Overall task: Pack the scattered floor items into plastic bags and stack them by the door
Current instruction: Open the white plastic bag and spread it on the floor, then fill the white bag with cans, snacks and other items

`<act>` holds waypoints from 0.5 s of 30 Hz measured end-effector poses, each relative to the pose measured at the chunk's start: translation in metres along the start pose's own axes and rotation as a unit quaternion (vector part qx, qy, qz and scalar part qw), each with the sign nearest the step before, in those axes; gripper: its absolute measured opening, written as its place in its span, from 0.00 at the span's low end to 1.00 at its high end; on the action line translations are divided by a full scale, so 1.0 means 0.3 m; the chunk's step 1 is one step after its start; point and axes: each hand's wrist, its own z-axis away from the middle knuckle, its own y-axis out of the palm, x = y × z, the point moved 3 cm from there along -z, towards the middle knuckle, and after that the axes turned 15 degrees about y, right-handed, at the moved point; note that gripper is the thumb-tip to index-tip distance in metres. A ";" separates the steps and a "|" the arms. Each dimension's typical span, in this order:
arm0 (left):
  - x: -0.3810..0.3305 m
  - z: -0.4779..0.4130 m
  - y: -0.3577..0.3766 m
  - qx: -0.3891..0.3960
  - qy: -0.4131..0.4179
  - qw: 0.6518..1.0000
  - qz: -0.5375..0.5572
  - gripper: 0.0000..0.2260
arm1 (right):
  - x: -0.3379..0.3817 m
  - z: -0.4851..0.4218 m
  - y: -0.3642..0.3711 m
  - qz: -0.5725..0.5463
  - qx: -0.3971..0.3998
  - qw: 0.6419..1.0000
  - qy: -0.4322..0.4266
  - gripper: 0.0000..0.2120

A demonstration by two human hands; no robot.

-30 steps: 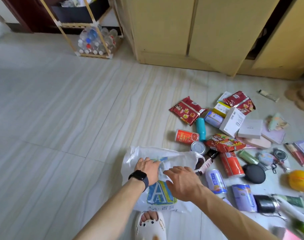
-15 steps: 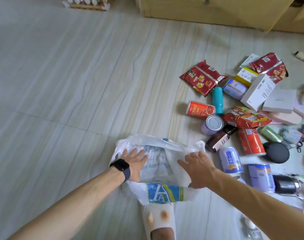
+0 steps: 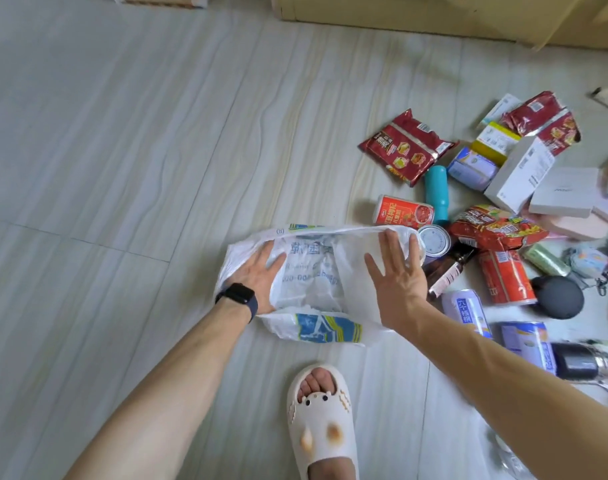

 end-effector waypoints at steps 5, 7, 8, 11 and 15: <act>-0.169 -0.006 -0.010 -0.164 0.205 0.941 -0.215 0.14 | 0.036 0.036 -0.026 -0.135 -0.147 0.973 -0.117 0.26; -0.186 0.004 -0.003 -0.223 0.242 0.917 -0.226 0.20 | 0.052 0.045 -0.028 -0.209 -0.170 0.950 -0.157 0.27; -0.175 0.008 -0.001 -0.217 0.219 0.924 -0.224 0.26 | 0.060 0.042 -0.012 -0.226 -0.136 0.951 -0.159 0.31; -0.109 0.016 0.022 -0.132 0.115 0.967 -0.187 0.42 | 0.070 0.029 0.064 -0.189 -0.060 0.971 -0.131 0.47; -0.023 0.019 0.082 -0.012 0.002 0.993 -0.117 0.54 | 0.054 0.017 0.167 -0.165 -0.019 0.980 -0.110 0.56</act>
